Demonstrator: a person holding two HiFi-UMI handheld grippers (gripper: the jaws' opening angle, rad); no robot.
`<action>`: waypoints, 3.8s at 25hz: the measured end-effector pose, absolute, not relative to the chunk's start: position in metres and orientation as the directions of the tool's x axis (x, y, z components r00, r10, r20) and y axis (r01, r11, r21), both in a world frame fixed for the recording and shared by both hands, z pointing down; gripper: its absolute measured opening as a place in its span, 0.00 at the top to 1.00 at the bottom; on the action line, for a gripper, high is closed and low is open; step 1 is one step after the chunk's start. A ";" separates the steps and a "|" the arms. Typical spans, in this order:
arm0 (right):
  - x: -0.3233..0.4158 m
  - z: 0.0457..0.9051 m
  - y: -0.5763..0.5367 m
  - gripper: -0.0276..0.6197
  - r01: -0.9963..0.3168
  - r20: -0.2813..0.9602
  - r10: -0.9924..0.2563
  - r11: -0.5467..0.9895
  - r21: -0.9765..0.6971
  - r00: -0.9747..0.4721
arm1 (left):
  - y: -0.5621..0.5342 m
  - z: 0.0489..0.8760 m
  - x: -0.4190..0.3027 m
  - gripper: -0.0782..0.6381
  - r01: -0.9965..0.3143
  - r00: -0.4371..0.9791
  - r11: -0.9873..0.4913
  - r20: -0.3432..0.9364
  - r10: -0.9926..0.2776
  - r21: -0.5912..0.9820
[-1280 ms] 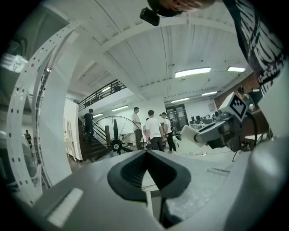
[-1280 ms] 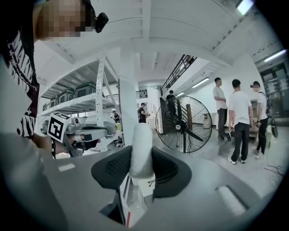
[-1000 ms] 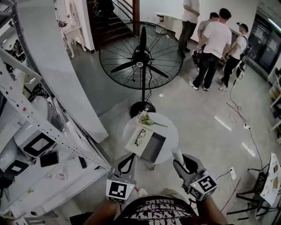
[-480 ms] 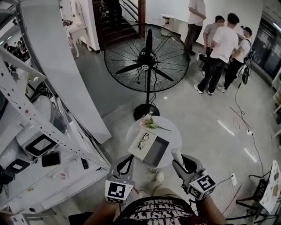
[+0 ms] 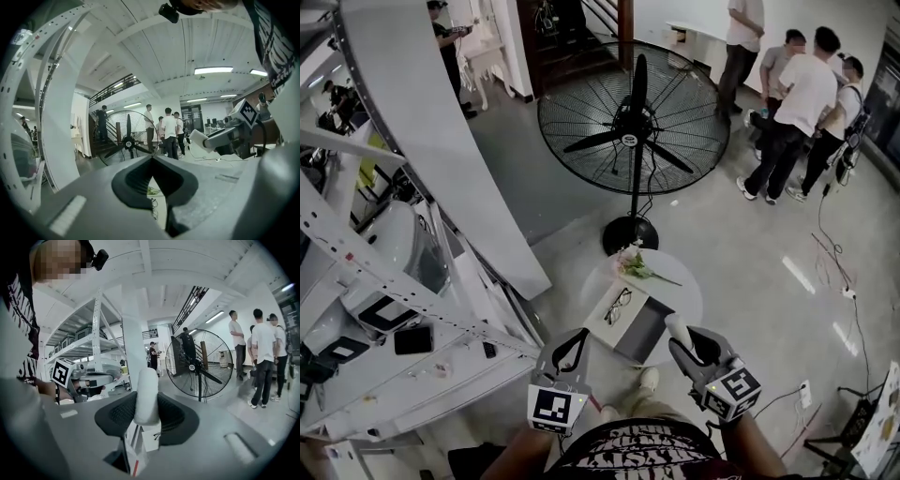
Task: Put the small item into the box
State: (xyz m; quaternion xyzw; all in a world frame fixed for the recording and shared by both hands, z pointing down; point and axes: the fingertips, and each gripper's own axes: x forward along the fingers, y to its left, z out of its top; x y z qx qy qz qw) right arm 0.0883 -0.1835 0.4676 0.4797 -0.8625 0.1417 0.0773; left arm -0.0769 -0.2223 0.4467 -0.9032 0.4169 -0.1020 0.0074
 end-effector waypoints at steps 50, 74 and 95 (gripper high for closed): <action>0.082 0.787 -0.268 0.71 -0.712 0.714 -0.356 0.644 -0.280 -0.603 | -0.290 0.478 -0.070 0.89 -0.877 0.435 -0.470 0.242 -0.867 -0.106; 0.074 0.859 -0.245 0.54 -0.726 0.819 -0.237 0.626 -0.283 -0.523 | -0.259 0.487 -0.084 0.89 -0.873 0.425 -0.473 0.292 -0.857 -0.117; 0.093 0.660 -0.233 0.91 -0.837 0.549 -0.654 0.516 -0.181 -0.522 | -0.242 0.469 -0.087 0.89 -0.831 0.543 -0.556 0.237 -0.805 0.014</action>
